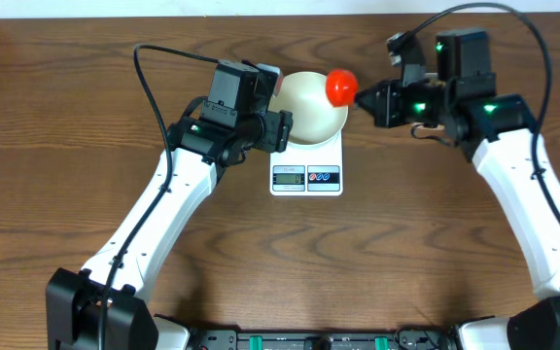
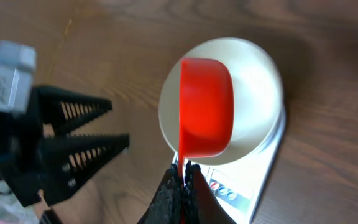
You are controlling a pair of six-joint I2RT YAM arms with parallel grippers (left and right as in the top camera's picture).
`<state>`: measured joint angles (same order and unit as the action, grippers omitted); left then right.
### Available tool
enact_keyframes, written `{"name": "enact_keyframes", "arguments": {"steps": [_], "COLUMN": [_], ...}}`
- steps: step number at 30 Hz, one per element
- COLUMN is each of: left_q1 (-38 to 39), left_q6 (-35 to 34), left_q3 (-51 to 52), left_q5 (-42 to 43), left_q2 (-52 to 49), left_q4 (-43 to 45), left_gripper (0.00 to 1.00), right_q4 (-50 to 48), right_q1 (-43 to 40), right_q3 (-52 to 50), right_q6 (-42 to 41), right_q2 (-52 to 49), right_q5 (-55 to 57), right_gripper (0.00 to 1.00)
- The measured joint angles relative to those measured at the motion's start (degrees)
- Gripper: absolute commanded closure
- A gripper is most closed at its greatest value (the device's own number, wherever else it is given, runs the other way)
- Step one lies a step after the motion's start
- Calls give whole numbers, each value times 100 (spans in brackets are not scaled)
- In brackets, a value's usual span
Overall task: Scoop item into bowl and weigh 50g on scale
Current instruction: 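Carry the red scoop with the right gripper to the soybean tub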
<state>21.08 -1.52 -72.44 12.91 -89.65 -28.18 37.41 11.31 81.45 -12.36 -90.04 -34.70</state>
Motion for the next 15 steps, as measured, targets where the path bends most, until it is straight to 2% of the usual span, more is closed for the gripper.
{"name": "enact_keyframes", "arguments": {"steps": [6, 15], "left_q1": [35, 258], "left_q6": [74, 98], "left_q3": [0, 0], "left_q5": [321, 431], "left_q2": [0, 0], "left_q4": [-424, -761], "left_gripper": [33, 33], "right_q4": [761, 1480], "right_q1": [-695, -1858], "right_q3": [435, 654], "right_q6": [118, 350], "right_q2": [0, 7], "right_q5": [9, 66], "right_gripper": [99, 99]}}
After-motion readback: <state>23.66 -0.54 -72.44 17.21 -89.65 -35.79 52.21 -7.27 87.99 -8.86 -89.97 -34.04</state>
